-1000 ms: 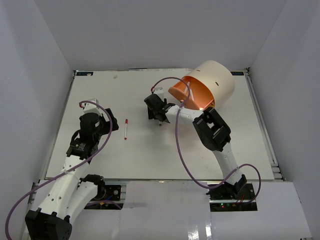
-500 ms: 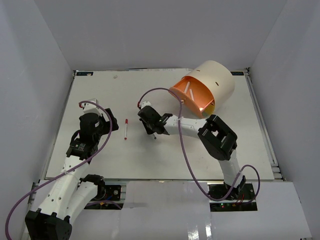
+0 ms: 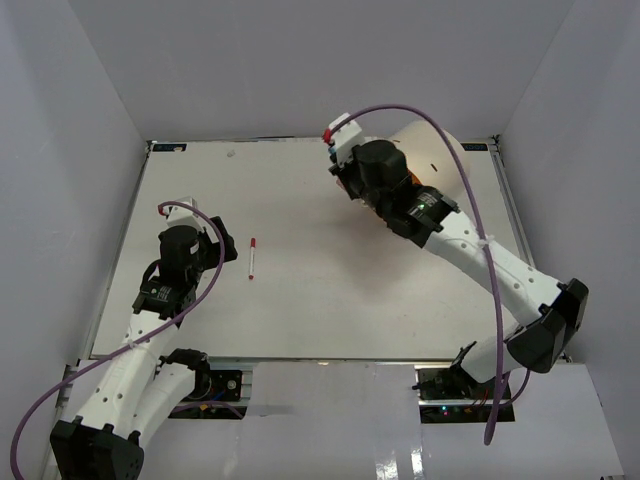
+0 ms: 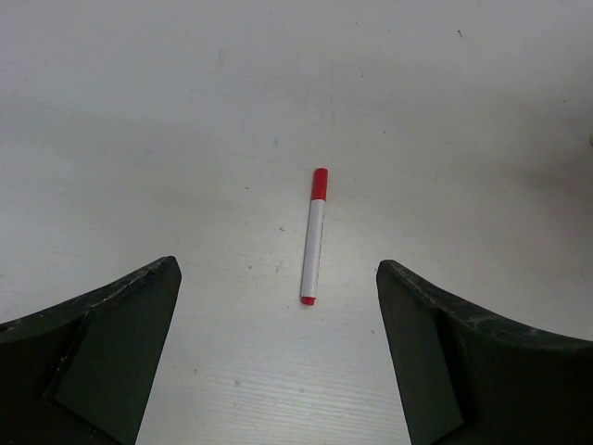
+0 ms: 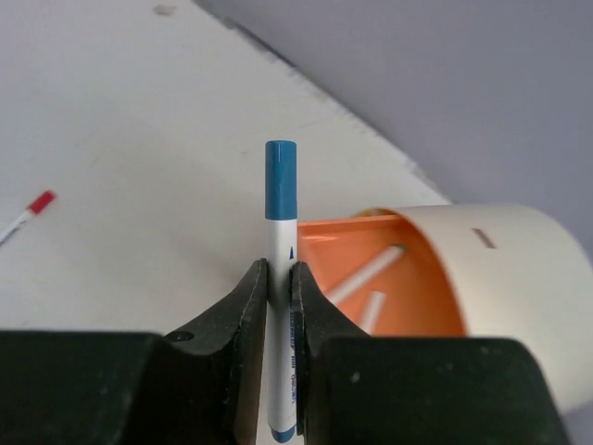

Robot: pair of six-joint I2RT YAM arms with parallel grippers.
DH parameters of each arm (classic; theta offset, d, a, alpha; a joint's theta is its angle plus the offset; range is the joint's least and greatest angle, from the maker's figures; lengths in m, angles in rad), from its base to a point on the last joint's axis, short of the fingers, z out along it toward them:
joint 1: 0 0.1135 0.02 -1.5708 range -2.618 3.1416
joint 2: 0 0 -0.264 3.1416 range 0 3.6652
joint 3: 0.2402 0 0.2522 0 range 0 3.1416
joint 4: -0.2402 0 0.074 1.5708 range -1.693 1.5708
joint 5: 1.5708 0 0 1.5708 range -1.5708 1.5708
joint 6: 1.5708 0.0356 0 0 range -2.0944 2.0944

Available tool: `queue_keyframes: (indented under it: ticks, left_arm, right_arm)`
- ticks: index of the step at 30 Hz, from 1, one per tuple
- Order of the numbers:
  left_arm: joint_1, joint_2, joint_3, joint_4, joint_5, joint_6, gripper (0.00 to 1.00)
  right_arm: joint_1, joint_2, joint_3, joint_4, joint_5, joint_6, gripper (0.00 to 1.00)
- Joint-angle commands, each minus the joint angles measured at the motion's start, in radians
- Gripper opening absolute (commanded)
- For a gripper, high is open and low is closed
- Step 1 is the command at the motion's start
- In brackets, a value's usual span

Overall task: Sort the stationery into containers
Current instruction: Place the pen in the drawer.

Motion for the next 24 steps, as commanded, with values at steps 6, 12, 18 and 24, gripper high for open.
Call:
queue_keyframes:
  ticks: [6,12,18,24]
  left_arm:
    - [0.004,0.008,-0.007,0.011,0.009,0.002,0.98]
    - [0.004,0.019,-0.006,0.011,0.019,0.007,0.98]
    - [0.004,0.025,-0.007,0.011,0.029,0.005,0.98]
    - [0.004,0.050,-0.007,0.013,0.054,0.007,0.98]
  right_arm:
    - [-0.215,-0.060,-0.002,-0.043,-0.116,-0.188,0.18]
    - [-0.275,-0.026,-0.025,-0.043,-0.152,-0.181,0.23]
    - [-0.283,0.001,0.000,-0.058,-0.146,-0.116,0.55]
    - [-0.285,-0.017,-0.017,-0.059,-0.123,-0.066,0.73]
